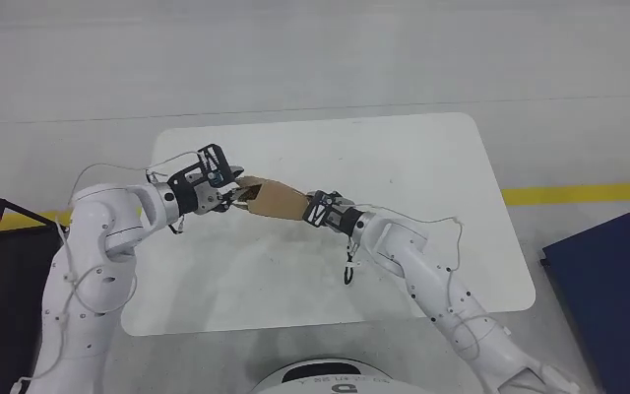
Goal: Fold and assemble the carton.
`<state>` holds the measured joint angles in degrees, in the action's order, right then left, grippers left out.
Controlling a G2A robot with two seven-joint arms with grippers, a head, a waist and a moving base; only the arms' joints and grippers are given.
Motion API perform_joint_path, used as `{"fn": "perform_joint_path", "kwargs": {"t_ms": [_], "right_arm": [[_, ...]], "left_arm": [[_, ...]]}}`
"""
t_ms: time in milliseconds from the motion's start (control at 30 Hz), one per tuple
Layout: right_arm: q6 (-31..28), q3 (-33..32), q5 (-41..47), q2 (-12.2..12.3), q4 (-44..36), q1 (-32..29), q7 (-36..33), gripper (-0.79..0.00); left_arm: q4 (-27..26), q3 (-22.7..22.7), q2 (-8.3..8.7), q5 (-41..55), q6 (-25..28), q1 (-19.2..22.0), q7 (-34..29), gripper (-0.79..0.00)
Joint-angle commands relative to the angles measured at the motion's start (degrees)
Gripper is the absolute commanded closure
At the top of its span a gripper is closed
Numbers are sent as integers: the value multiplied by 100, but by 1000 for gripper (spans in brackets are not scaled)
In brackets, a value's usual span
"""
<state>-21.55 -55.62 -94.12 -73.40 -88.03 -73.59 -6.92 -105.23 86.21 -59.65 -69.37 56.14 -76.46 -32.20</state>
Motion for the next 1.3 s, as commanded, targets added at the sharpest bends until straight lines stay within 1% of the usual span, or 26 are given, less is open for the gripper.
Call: {"fn": "perform_joint_path", "kwargs": {"t_ms": [0,233,267,300,367,433,500,633,733,800,867,933,1000,1133,1267], "right_arm": [[51,-1,-28,1,-14,-19,18,0],[289,-15,-173,9,-87,-131,-25,0],[364,-23,-202,10,-109,-154,-40,-376],[452,-31,-235,10,-136,-182,-56,-785],[595,-48,-282,10,-198,-236,-69,-785],[774,-114,-286,15,-263,-304,-42,-785],[1009,-254,-271,29,-325,-388,40,-785],[1747,-672,-2,55,-585,-710,539,-785],[1928,-895,193,83,-920,-1010,1010,-785],[1752,-995,355,108,-1164,-1193,1348,-785],[1379,-1038,500,135,-1335,-1313,1636,-785],[952,-1021,585,154,-1380,-1311,1782,-785],[711,-976,676,153,-1312,-1220,1860,-785],[476,-845,1046,106,-975,-895,1952,-785],[-63,-759,1577,73,-608,-592,2098,-785]], "left_arm": [[-16,-28,16,-17,38,-13,-14,0],[-55,-94,67,-35,60,-38,-66,0],[-57,-91,72,-20,18,-41,-50,0],[-51,-79,73,28,-76,-44,8,0],[-4,-47,65,162,-377,-49,173,0],[161,9,40,565,-804,-54,488,0],[356,17,23,984,-1010,-54,692,0],[889,-43,-21,1785,-1549,11,876,0],[1260,-203,-63,2290,-1876,162,896,0],[1424,-325,-82,2293,-2001,271,908,0],[1508,-481,-94,2135,-1947,337,942,0],[1539,-594,-98,1936,-1860,372,992,0],[1535,-659,-97,1786,-1777,386,1054,0],[1448,-685,-75,1641,-1506,343,1136,0],[1344,-614,-48,1744,-1336,224,1200,0]]}}
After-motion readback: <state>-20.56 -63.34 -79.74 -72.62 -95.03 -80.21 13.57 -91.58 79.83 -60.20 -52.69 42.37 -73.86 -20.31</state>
